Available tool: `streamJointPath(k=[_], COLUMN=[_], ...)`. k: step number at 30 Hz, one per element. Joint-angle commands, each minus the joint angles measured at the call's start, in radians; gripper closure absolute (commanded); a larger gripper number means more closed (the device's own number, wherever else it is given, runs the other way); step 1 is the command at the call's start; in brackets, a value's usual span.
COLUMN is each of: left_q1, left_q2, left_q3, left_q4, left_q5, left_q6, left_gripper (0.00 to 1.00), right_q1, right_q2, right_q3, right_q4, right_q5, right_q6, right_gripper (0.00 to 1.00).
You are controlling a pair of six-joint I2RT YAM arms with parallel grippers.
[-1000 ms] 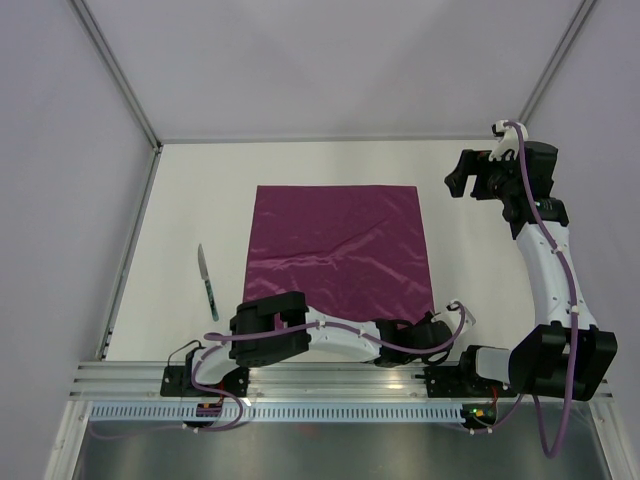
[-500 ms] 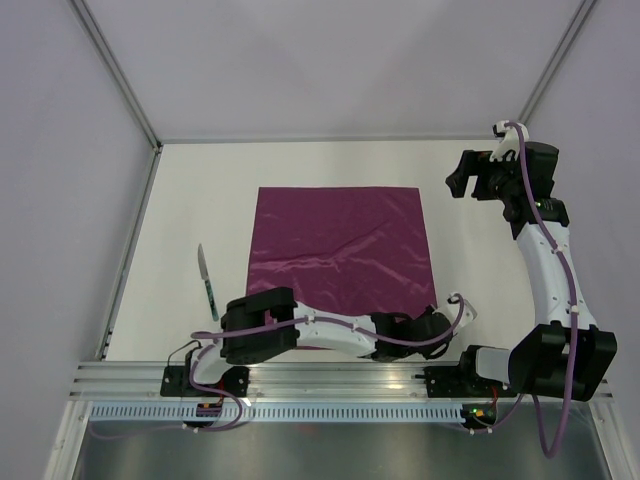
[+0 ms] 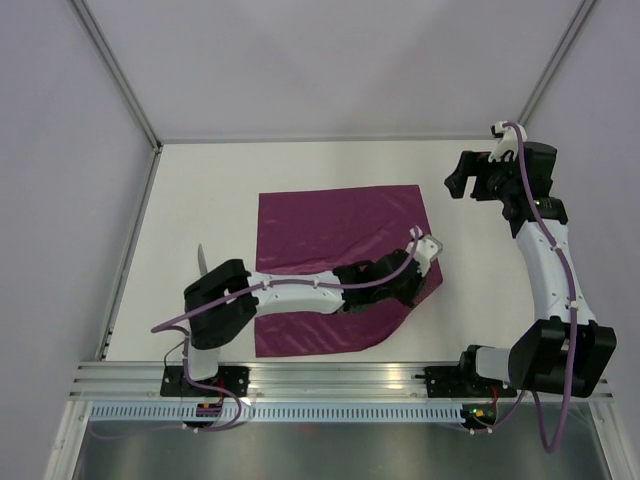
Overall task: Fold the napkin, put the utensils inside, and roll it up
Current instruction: Fold the napkin
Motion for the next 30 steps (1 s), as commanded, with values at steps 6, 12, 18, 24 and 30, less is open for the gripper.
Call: streamJointPath(k=[6, 12, 18, 24, 30], left_q1=[0.278, 0.442, 0.578, 0.692, 0.772], left_q2=[-0.202, -0.236, -0.266, -0.265, -0.242], left_q3=[-0.121, -0.119, -0.127, -0.127, -0.103], left_q4=[0.006, -0.077, -0.137, -0.163, -0.173], left_q5=[0.092, 0.111, 0.126, 0.146, 0.192], left_q6=[-0.110, -0.127, -0.137, -0.137, -0.128], left_gripper=[0.98, 0.98, 0.98, 0.98, 0.98], right_q1=[-0.005, -0.005, -0.005, -0.004, -0.005], right_q2=[0.017, 0.037, 0.070, 0.102, 0.131], right_q3=[0.015, 0.017, 0.031, 0.034, 0.040], right_q4=[-0.033, -0.044, -0.070, -0.082, -0.088], right_q5=[-0.041, -0.078, -0.128, -0.154, -0.164], right_q6=[0.011, 0.012, 0.012, -0.002, -0.002], right_gripper=[0.03, 0.04, 0.04, 0.03, 0.04])
